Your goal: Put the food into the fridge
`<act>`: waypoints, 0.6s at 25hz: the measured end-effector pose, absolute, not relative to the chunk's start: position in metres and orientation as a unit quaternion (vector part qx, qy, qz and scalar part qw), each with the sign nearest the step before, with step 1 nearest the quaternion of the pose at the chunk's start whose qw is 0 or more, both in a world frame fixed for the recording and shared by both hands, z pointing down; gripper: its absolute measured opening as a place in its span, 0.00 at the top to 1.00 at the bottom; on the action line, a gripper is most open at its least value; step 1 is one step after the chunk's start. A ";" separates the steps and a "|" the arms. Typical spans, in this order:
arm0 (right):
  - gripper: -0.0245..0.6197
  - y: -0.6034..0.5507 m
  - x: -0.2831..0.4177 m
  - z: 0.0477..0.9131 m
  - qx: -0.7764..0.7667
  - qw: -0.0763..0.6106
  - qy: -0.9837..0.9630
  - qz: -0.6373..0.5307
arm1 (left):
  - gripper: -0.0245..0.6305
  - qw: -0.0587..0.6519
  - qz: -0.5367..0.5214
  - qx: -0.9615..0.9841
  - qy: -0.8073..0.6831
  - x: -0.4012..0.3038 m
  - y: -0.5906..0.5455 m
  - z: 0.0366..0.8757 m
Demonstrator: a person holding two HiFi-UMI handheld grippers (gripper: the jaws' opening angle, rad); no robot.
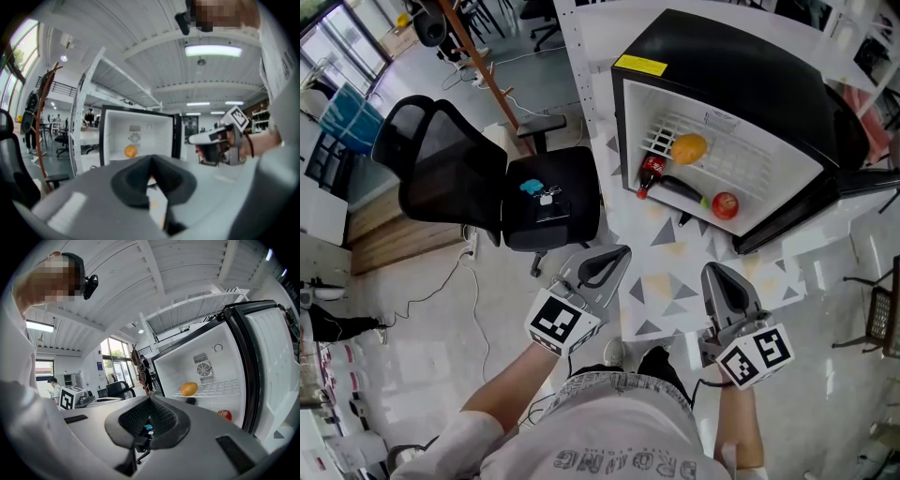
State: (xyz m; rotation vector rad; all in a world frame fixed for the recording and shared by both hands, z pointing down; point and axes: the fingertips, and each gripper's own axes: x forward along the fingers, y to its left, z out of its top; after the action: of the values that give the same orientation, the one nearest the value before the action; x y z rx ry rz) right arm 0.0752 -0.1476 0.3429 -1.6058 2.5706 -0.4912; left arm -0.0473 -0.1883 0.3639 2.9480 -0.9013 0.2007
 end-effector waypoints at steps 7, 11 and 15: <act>0.96 -0.149 0.073 0.343 -0.515 0.027 0.842 -0.158 | 0.95 0.025 0.061 0.956 -0.287 -0.043 -0.190 0.360; 0.96 -0.150 0.074 0.343 -0.513 0.025 0.844 -0.158 | 0.95 0.025 0.062 0.956 -0.287 -0.041 -0.192 0.361; 0.96 -0.150 0.075 0.344 -0.510 0.024 0.845 -0.159 | 0.95 0.026 0.063 0.956 -0.287 -0.038 -0.192 0.362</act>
State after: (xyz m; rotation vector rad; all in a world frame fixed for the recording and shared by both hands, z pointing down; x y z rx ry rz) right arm 0.0752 -0.1505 0.3436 -1.5788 2.6147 -0.4929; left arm -0.0383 -0.1923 0.3617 2.9540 -0.8860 0.1948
